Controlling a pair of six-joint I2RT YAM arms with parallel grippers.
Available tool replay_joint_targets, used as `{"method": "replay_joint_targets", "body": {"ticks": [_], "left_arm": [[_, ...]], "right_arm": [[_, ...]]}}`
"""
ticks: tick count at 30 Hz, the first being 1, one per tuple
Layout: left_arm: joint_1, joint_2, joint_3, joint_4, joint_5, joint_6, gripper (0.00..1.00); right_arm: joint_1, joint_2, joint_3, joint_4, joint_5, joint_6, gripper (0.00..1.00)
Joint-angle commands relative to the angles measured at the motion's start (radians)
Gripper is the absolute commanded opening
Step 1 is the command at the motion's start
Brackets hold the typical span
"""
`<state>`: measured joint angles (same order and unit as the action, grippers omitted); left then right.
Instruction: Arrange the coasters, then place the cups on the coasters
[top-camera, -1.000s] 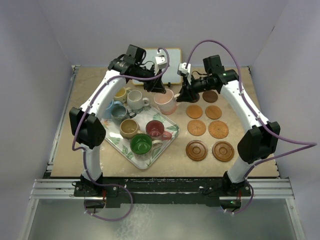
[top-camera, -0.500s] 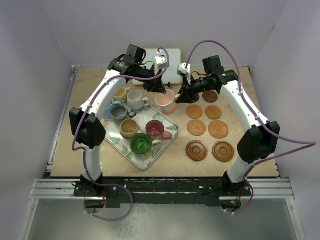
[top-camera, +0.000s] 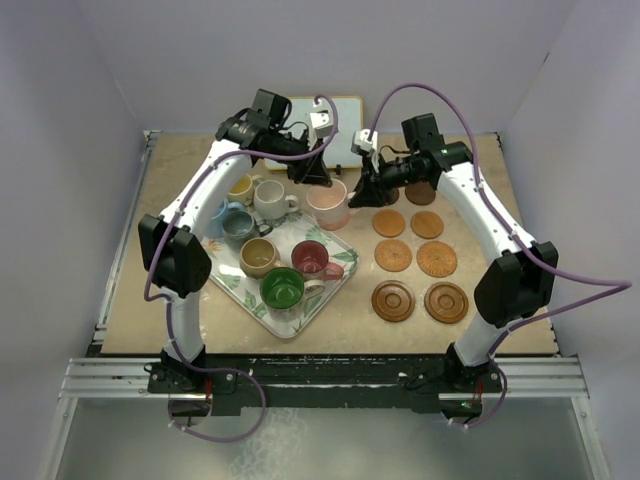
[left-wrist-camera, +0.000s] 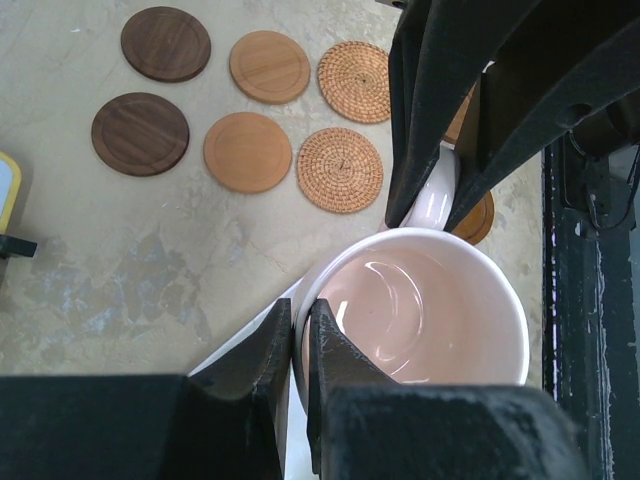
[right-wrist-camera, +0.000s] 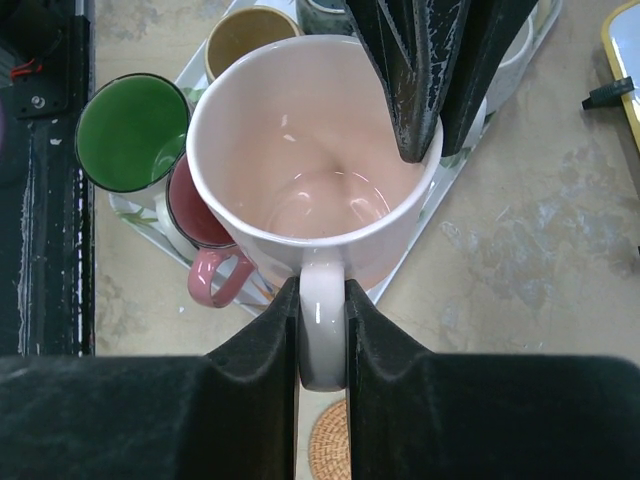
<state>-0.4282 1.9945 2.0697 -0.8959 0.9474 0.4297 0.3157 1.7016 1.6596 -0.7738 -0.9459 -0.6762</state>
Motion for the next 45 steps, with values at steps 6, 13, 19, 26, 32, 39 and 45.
{"method": "replay_joint_targets", "body": {"ticks": [6,13,19,26,32,39,45], "left_arm": [[-0.003,-0.049,0.017,0.070,0.068,-0.002,0.14],[0.073,-0.079,-0.052,0.304,0.089,-0.226,0.42],[0.162,-0.134,-0.142,0.461,0.080,-0.355,0.63],[0.200,-0.193,-0.225,0.468,-0.134,-0.367,0.74],[0.200,-0.243,-0.324,0.466,-0.210,-0.320,0.78],[0.203,-0.261,-0.377,0.399,-0.200,-0.227,0.79],[0.210,-0.261,-0.425,0.390,-0.194,-0.203,0.80]], "right_arm": [[-0.003,-0.037,-0.035,-0.016,-0.012,0.000,0.00],[-0.030,-0.065,-0.061,-0.012,0.003,0.011,0.00],[-0.115,-0.107,-0.122,0.098,0.007,0.105,0.00],[-0.262,-0.135,-0.186,0.290,0.122,0.227,0.00],[-0.363,-0.074,-0.206,0.461,0.162,0.288,0.00],[-0.430,0.054,-0.177,0.627,0.113,0.237,0.00],[-0.471,0.153,-0.178,0.773,0.080,0.239,0.00]]}}
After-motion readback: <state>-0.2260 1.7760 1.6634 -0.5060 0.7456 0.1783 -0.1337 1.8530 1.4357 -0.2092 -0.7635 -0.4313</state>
